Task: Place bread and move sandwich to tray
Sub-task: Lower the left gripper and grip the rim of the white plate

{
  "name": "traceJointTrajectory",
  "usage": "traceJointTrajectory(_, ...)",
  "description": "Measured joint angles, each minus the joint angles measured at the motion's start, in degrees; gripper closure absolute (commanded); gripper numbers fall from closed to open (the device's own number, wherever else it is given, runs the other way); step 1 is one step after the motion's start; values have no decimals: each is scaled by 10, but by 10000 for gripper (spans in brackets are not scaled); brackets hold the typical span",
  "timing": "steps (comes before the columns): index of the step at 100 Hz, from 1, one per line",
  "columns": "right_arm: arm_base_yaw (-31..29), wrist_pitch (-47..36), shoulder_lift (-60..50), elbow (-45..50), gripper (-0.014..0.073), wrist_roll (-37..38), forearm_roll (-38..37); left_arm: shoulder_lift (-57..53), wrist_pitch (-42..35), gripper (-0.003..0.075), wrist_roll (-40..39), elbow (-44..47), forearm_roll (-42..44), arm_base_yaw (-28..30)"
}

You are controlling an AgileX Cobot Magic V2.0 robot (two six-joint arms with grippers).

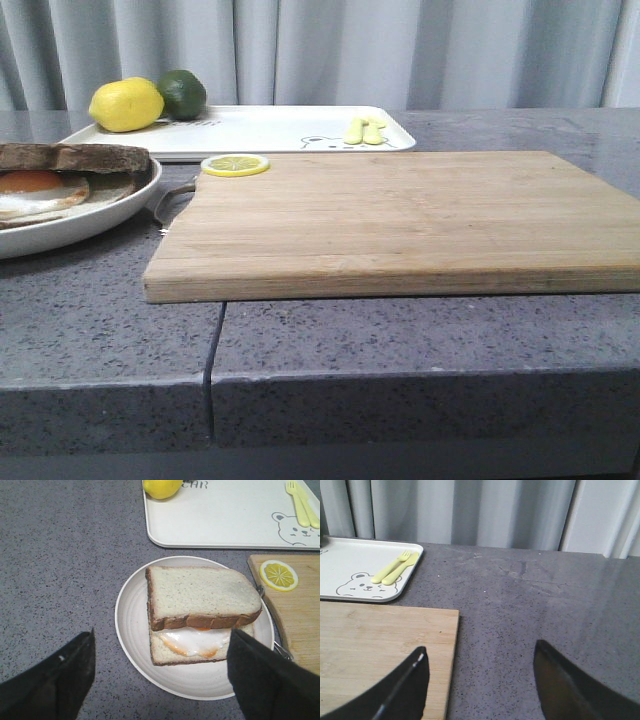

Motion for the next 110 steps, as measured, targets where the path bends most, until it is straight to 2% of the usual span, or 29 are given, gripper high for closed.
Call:
traceJointTrajectory(50, 0, -3, 0, 0, 137, 0, 0, 6, -31, 209, 0, 0, 0, 0)
traceJointTrajectory(75, 0, -3, 0, 0, 137, 0, 0, 31, -33, 365, -46, 0, 0, 15)
traceJointTrajectory(110, 0, -4, 0, 0, 137, 0, 0, 191, -14, 370, -55, -40, 0, 30)
